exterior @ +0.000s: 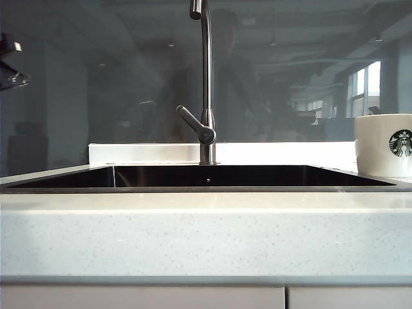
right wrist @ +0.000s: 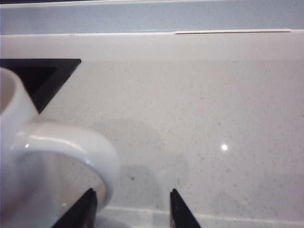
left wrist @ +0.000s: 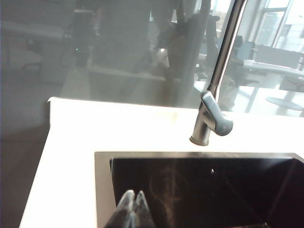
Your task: Pick up the mug next to the sink, go to the faucet to get some water, pour the water into the sink, and finally put the mug back to its place.
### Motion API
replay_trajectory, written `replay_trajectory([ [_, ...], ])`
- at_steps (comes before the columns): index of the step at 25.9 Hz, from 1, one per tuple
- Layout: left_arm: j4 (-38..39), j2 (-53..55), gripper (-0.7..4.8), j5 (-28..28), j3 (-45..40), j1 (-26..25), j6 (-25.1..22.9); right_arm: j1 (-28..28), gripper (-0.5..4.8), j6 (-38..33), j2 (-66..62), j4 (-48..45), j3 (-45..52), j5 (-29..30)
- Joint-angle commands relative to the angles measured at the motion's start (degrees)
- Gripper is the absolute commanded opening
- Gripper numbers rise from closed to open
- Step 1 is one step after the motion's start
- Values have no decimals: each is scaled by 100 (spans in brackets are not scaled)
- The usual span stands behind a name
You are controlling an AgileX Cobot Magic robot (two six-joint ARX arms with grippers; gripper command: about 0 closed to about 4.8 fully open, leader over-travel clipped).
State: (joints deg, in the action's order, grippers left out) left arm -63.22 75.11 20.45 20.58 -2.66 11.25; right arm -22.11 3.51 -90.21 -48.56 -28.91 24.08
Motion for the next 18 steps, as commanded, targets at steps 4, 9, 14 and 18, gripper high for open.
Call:
replay_trajectory([
  [4, -52, 326, -5, 232, 448, -9, -4, 76, 212, 15, -210, -317, -188, 37],
  [9, -50, 326, -5, 256, 455, -9, 0, 240, 211, 15, -496, -323, -452, 28],
  [14, -50, 326, -5, 282, 455, -9, 2, 332, 154, 15, -562, -382, -570, -11],
  [18, -50, 326, -5, 280, 455, -9, 4, 334, 57, 15, -560, -568, -570, -20],
])
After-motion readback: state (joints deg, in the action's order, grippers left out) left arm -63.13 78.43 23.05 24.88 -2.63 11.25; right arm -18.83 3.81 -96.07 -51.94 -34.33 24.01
